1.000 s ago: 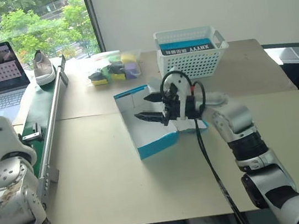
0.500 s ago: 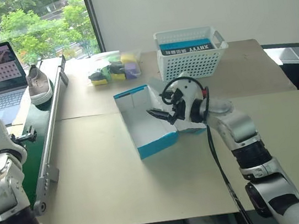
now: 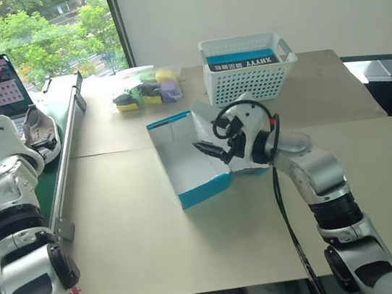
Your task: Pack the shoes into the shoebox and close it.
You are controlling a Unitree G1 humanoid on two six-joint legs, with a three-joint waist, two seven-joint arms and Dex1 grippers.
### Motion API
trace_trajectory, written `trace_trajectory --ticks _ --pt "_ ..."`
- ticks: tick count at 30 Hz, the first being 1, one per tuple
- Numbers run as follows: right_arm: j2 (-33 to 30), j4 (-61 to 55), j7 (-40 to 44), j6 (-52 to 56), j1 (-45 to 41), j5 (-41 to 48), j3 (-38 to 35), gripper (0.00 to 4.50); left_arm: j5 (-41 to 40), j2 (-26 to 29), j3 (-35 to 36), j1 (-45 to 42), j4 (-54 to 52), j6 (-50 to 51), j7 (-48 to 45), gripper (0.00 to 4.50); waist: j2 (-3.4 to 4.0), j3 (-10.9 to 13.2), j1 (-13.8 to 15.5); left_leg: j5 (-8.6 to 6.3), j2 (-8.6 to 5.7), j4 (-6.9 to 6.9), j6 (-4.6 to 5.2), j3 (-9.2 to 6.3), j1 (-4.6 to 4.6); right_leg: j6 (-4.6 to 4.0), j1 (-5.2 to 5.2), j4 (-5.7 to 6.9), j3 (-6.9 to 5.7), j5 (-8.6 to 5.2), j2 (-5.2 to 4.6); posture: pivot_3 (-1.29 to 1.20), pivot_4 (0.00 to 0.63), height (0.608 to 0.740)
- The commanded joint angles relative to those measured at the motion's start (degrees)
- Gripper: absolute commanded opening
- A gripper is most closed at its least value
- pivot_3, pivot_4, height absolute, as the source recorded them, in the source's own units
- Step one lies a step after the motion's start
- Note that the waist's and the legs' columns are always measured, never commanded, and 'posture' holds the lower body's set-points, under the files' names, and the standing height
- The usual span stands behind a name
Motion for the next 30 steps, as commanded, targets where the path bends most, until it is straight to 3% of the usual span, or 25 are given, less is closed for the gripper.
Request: trace_trajectory --ticks 1,4,7,17,22,30 --pt "-0.04 -3.09 -0.46 0.35 -0.14 1.41 -1.82 4.43 0.87 2.33 -0.58 -2.18 5.66 -4.63 1.48 4.5 0.0 0.0 0.08 0.0 0.0 0.0 0.0 0.0 0.0 0.0 0.0 -0.01 0.0 0.0 0.0 0.0 0.15 0.74" --pt "-0.2 -3.0 -0.56 0.68 -0.23 1.21 -1.8 4.43 0.26 2.63 -0.28 -2.46 8.71 -4.9 2.59 4.5 0.0 0.0 0.2 0.0 0.0 0.02 0.0 -0.02 -0.02 0.0 0.0 0.0 -0.04 0.0 0.0 0.0 0.15 0.74" --pt "-0.55 -2.35 -0.44 0.73 -0.92 0.67 -1.59 4.5 -1.5 1.28 -0.25 -1.22 9.74 -1.4 0.54 3.73 0.0 0.0 0.28 0.01 0.0 0.05 0.0 -0.02 -0.02 0.0 0.0 0.01 -0.05 0.0 0.01 0.0 0.15 0.74" --pt "-0.77 -1.11 -0.34 0.43 -1.4 0.0 -0.78 4.5 -7.61 -2.54 3.5 -0.03 -5.23 -1.14 2.82 0.13 -0.05 0.0 1.06 0.1 -0.01 0.53 -0.11 -0.1 0.0 0.0 0.12 0.09 -0.09 0.0 0.02 0.0 0.15 0.74" --pt "0.36 -0.34 -0.55 0.65 -1.79 0.92 -1.24 4.5 -10.78 -6.42 3.33 1.17 -18.56 0.35 3.29 0.01 -0.09 0.0 0.97 0.1 0.01 0.51 -0.11 -0.13 -0.11 -0.01 0.02 0.1 -0.09 0.01 0.02 0.0 0.15 0.74" --pt "15.37 6.65 -17.25 9.74 -14.16 22.27 -26.11 4.5 -19.5 -22.26 -6.53 7.53 -48.36 12.79 3.33 0.01 -0.09 0.0 0.63 0.11 0.01 0.5 -0.13 -0.15 -0.12 -0.02 0.03 0.26 -0.07 0.02 -0.02 0.0 0.15 0.74"
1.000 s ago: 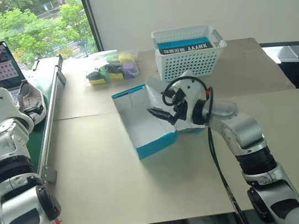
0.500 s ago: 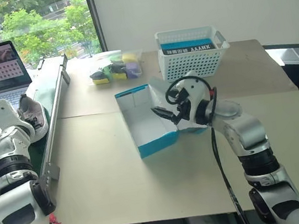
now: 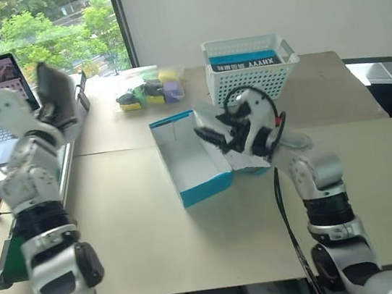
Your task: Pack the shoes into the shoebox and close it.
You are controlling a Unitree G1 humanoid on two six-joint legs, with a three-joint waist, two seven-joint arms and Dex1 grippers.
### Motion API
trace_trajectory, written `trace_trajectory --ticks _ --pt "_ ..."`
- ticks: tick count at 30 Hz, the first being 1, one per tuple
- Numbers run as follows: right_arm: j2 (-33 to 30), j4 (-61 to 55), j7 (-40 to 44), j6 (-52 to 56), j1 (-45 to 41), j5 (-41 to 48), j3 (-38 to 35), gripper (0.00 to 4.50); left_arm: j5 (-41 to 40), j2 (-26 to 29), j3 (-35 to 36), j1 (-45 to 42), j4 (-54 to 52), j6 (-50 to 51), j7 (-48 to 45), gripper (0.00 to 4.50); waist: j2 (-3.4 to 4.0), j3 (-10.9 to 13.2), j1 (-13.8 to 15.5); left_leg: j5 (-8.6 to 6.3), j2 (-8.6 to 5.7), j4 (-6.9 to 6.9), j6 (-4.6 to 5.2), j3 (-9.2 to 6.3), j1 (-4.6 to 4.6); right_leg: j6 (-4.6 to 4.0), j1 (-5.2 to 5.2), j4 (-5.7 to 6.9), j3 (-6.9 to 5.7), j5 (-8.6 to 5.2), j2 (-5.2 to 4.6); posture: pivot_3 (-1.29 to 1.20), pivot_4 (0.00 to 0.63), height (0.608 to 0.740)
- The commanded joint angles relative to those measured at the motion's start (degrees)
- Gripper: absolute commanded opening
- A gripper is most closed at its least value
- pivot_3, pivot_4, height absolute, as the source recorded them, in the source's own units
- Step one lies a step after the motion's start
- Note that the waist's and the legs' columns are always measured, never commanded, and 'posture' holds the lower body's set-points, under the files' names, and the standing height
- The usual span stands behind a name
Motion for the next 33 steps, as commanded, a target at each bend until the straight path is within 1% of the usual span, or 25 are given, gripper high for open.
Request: trace_trajectory --ticks 1,4,7,16,20,25,28,33 --pt "2.34 2.43 -7.98 2.27 -6.05 8.85 -10.6 4.5 -3.72 -5.04 -4.07 0.1 -11.76 4.66 1.63 0.01 0.0 0.0 0.0 0.0 0.0 0.0 0.0 -0.01 0.01 0.0 0.01 0.0 0.0 0.0 0.0 0.0 0.15 0.74" --pt "3.69 4.31 -13.26 5.81 -8.24 13.32 -14.18 4.5 -5.3 -10.95 -7.14 -0.9 -15.2 7.22 3.49 0.01 0.0 0.0 0.09 -0.01 0.0 -0.02 0.01 0.0 -0.03 0.0 0.01 -0.02 -0.01 0.0 0.0 0.0 0.15 0.74" --pt "4.43 4.86 -16.64 8.42 -8.89 17.07 -16.16 4.5 -5.83 -14.71 -9.77 -2.01 -16.36 8.14 3.84 0.01 0.01 0.0 -0.28 -0.02 0.0 -0.05 0.04 0.05 -0.05 0.0 0.0 -0.02 0.01 0.0 0.0 0.0 0.15 0.74" --pt "2.89 3.84 -20.51 10.23 -8.15 21.08 -16.08 4.5 -7.09 -19.61 -12.0 -4.0 -16.97 9.2 4.54 0.01 0.03 0.01 -0.51 -0.02 -0.01 -0.06 0.05 0.13 0.0 0.0 -0.02 -0.22 0.1 0.0 0.05 0.0 0.15 0.74" --pt "2.43 3.52 -20.7 9.75 -7.55 20.99 -15.22 4.5 -7.36 -22.12 -13.31 -3.44 -17.87 9.71 5.18 0.01 0.03 0.01 -0.3 -0.02 -0.02 -0.06 0.05 0.12 -0.03 0.0 -0.01 -0.25 0.09 0.0 0.04 0.0 0.15 0.74" --pt "2.5 3.49 -20.82 9.21 -7.02 20.66 -14.16 4.5 -6.68 -23.65 -14.71 -3.55 -17.95 9.55 5.46 0.01 0.03 0.01 -0.27 -0.02 -0.02 -0.06 0.05 0.13 -0.05 0.0 -0.01 -0.28 0.09 0.0 0.04 0.0 0.15 0.74" --pt "3.07 4.02 -21.27 7.83 -7.45 21.05 -14.8 3.73 -7.34 -23.08 -14.62 -3.9 -18.01 10.63 4.83 0.0 0.03 0.01 -0.42 -0.02 -0.02 -0.06 0.05 0.13 -0.02 0.0 -0.01 -0.27 0.1 0.0 0.05 0.0 0.15 0.74" --pt "2.66 5.11 -20.93 6.23 -8.34 21.2 -14.91 1.99 -8.44 -21.24 -13.68 -3.69 -18.43 12.52 4.02 0.0 0.04 0.01 -0.47 -0.02 -0.01 -0.06 0.05 0.13 -0.01 0.0 -0.01 -0.27 0.1 0.0 0.07 0.0 0.15 0.74"
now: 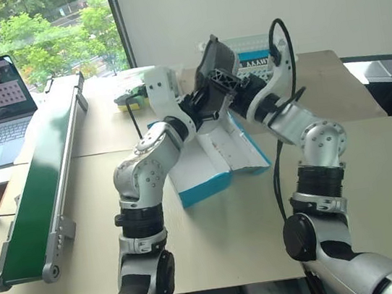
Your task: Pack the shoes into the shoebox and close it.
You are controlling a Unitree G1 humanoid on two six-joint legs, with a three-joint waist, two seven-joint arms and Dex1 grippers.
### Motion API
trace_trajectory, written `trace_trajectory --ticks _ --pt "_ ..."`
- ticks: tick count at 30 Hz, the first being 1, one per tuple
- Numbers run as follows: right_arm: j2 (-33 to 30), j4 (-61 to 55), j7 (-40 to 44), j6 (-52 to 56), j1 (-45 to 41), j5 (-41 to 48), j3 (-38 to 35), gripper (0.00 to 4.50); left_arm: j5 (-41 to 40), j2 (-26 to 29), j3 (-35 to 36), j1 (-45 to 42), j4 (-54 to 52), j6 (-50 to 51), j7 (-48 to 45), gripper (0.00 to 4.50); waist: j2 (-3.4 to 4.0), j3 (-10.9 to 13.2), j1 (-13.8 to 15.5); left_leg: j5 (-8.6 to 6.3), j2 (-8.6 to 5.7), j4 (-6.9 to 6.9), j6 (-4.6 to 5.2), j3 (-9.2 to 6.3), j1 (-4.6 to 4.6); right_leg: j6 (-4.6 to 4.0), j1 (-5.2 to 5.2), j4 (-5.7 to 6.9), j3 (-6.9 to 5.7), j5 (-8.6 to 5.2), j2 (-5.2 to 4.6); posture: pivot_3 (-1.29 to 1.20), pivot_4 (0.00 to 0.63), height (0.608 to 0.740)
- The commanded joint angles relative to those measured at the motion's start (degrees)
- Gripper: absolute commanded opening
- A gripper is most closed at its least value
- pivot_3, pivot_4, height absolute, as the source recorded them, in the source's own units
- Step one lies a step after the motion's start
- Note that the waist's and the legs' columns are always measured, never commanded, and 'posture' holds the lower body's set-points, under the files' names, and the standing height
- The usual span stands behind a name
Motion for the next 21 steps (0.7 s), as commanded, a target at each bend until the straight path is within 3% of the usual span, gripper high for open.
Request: trace_trajectory --ticks 1,4,6,7,12,14,17,21 --pt "-0.56 -0.78 0.33 -2.37 -1.93 1.53 -0.15 1.66 -1.85 1.01 0.87 -1.7 -3.23 1.0 -1.08 0.0 0.0 0.0 0.08 0.0 0.0 0.0 0.0 0.0 -0.01 0.0 0.0 -0.01 0.0 0.0 0.0 0.0 0.15 0.74" --pt "-0.88 -0.29 0.55 -2.82 -2.16 1.62 -0.12 0.67 -3.47 1.94 2.03 -1.56 -4.24 3.21 -1.19 0.0 0.0 0.0 0.19 0.0 -0.01 0.0 0.0 0.0 -0.03 0.0 0.0 -0.03 0.0 0.0 -0.01 0.0 0.15 0.74" --pt "-1.28 0.16 1.04 -2.84 -2.36 1.6 0.01 0.4 -5.51 2.26 3.39 -1.58 -5.91 5.2 -0.62 0.0 0.01 0.01 0.16 0.0 0.0 0.0 0.0 -0.01 -0.03 0.0 0.0 -0.04 0.0 0.0 -0.01 0.0 0.15 0.74" --pt "-1.4 0.32 1.17 -2.83 -2.42 1.65 0.12 0.38 -6.35 2.3 4.0 -1.58 -6.56 5.99 -0.34 0.96 0.01 0.01 0.17 0.0 0.0 0.0 0.0 -0.01 -0.03 0.0 0.0 -0.04 0.0 0.0 -0.01 0.0 0.15 0.74" --pt "-2.39 1.14 1.52 -2.85 -2.75 0.89 1.32 0.33 -8.97 3.73 6.01 -1.99 -8.46 9.25 0.86 2.77 0.01 0.01 0.18 0.0 0.0 0.0 0.0 -0.01 -0.02 0.0 0.01 -0.04 0.0 0.0 -0.02 0.0 0.15 0.74" --pt "-3.17 1.21 1.85 -2.63 -2.81 0.29 2.24 0.33 -9.83 6.4 6.52 -1.89 -9.36 11.09 -0.25 3.23 0.01 0.01 -0.02 0.0 0.0 0.0 0.0 0.0 -0.01 0.0 0.01 -0.03 0.0 0.0 -0.01 0.0 0.15 0.74" --pt "-6.13 1.24 3.67 -2.69 -3.35 -3.23 6.12 0.33 -13.12 13.66 8.06 -0.99 -11.08 16.1 -3.95 3.23 0.04 0.03 -0.3 0.0 0.02 -0.01 0.0 0.0 -0.01 0.0 -0.02 -0.02 0.0 0.0 0.02 0.0 0.15 0.74" --pt "-8.58 3.19 1.16 3.73 -10.83 -4.94 9.76 0.33 -22.8 18.05 19.77 -1.72 -10.33 21.56 -0.54 3.23 0.14 0.09 -0.94 0.0 0.02 -0.02 0.0 0.0 0.0 0.0 -0.03 -0.03 0.01 0.0 0.0 0.0 0.15 0.74"
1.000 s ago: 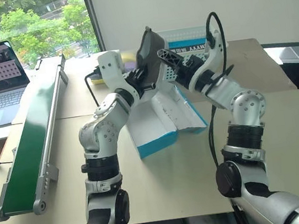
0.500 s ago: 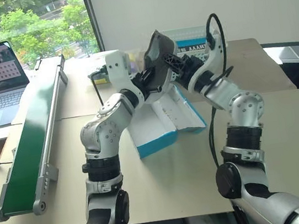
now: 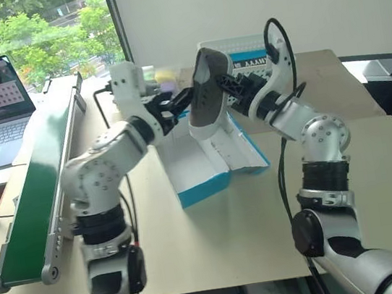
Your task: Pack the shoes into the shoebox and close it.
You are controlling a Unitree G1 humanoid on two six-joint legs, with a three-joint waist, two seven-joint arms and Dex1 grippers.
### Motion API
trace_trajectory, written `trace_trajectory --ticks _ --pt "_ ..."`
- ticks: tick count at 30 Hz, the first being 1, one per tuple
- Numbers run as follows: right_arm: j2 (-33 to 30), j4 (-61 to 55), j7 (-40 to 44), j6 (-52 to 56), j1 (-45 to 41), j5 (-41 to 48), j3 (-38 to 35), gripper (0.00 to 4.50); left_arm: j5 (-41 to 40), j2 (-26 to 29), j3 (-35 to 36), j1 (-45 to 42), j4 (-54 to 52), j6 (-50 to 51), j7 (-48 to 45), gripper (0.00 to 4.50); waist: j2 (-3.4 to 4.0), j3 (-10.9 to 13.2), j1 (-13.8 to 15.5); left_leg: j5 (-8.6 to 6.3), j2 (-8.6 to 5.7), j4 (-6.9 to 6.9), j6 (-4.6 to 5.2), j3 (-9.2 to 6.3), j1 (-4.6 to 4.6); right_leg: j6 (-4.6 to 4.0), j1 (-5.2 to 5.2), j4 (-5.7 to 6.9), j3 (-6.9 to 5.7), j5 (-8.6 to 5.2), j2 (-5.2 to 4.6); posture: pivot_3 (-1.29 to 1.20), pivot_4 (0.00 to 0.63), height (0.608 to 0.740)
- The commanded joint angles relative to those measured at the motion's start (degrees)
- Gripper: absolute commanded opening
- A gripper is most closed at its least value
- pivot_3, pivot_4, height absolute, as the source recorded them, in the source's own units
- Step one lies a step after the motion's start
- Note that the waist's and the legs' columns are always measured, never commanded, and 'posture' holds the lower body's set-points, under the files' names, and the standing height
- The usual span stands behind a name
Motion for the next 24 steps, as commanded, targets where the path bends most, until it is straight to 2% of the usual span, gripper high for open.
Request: trace_trajectory --ticks 1,3,5,8,11,16,19,24 --pt "-0.59 -0.65 -1.51 6.52 -10.83 0.84 2.1 0.33 -9.76 1.37 11.59 -1.85 -1.62 3.69 4.83 3.23 0.06 0.04 -0.33 0.0 0.02 0.0 0.0 0.0 -0.01 0.0 -0.02 0.01 0.0 0.0 0.0 0.0 0.15 0.74" --pt "-1.22 0.38 0.03 12.76 -14.58 1.34 4.66 0.33 -13.63 2.2 14.74 -1.54 -2.46 5.34 7.52 3.23 0.11 0.08 -0.51 0.0 0.04 0.0 0.0 -0.01 -0.02 0.0 -0.06 0.03 0.0 0.0 0.01 0.0 0.15 0.74" --pt "-1.57 1.3 2.61 16.43 -15.65 0.82 7.9 0.33 -15.4 2.92 15.0 -0.73 -3.51 6.21 9.0 3.23 0.09 0.06 -0.36 0.0 0.06 -0.05 0.01 -0.05 -0.02 0.0 -0.07 0.03 -0.01 0.0 0.04 0.0 0.15 0.74" --pt "-1.07 3.12 6.97 17.34 -13.93 -0.89 12.25 0.33 -15.9 3.74 12.46 0.48 -5.39 6.52 9.96 3.23 0.03 0.02 0.4 -0.02 0.06 -0.05 0.03 -0.12 0.01 0.0 0.13 -0.01 -0.11 0.0 0.02 0.0 0.15 0.74" --pt "-0.56 6.03 9.29 16.81 -11.69 -4.38 17.3 0.33 -19.8 1.8 12.83 -0.47 -6.27 4.98 13.26 3.23 0.01 0.03 1.37 -0.02 -0.05 -0.03 0.03 -0.09 -0.07 0.01 0.14 -0.03 -0.11 0.01 -0.08 0.0 0.15 0.74" --pt "-0.54 15.42 11.98 10.88 -12.04 -11.39 20.22 0.33 -26.57 1.22 12.18 -1.04 -8.86 2.44 18.59 3.23 0.0 0.04 1.5 -0.01 -0.03 0.0 0.01 -0.09 -0.2 0.01 -0.04 -0.02 -0.11 0.01 -0.07 0.0 0.15 0.74" --pt "0.24 23.75 14.33 4.58 -13.3 -15.25 20.13 0.33 -31.21 -0.35 13.61 -1.6 -8.48 -2.84 24.38 3.23 0.0 0.04 1.3 -0.01 -0.03 -0.01 0.01 -0.07 -0.19 0.01 -0.06 -0.04 -0.09 0.01 -0.08 0.0 0.15 0.74" --pt "-0.2 35.31 18.53 -5.46 -16.07 -24.76 24.71 0.33 -34.35 2.38 11.25 -0.67 -8.64 -6.59 27.07 3.23 0.0 0.04 0.77 -0.01 -0.02 -0.02 0.01 -0.02 -0.14 0.01 -0.06 -0.13 -0.02 0.01 -0.05 0.0 0.15 0.74"
